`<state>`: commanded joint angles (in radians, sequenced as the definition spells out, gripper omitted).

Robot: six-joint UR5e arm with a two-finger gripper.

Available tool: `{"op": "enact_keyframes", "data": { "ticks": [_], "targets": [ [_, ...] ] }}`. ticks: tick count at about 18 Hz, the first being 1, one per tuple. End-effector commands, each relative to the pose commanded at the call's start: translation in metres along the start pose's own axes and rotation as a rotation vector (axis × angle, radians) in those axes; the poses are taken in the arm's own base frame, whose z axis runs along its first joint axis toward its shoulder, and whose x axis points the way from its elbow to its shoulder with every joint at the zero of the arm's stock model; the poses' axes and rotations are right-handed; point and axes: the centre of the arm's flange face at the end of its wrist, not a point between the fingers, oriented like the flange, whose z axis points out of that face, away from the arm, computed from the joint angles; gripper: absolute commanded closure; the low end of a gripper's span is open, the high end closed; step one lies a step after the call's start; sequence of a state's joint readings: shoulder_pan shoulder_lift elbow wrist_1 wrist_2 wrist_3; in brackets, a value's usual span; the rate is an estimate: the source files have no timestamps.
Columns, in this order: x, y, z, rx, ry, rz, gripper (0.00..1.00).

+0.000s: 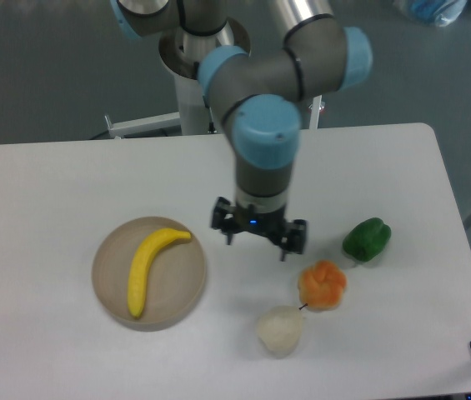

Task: Pick up the banana from the plate
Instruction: 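Move the open gripper over the plate and lower onto the banana, then close the gripper around the middle of the yellow banana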

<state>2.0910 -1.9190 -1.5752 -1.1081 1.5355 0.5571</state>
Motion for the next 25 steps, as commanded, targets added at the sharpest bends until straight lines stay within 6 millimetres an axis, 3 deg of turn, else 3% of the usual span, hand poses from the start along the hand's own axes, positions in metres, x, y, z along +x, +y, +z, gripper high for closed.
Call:
{"op": "enact_keyframes", "data": {
  "ticks": [5, 11, 14, 17, 25],
  "targets": [
    [0.072, 0.008, 0.065, 0.003, -0.006, 0.001, 0.00],
    [0.113, 0.001, 0.085, 0.003, -0.002, -0.010, 0.00],
    [0.121, -0.002, 0.105, -0.026, -0.004, -0.004, 0.00],
    [0.150, -0.008, 0.110, -0.039, -0.021, 0.028, 0.00],
    [0.170, -0.010, 0.127, -0.060, -0.014, 0.046, 0.00]
  ]
}}
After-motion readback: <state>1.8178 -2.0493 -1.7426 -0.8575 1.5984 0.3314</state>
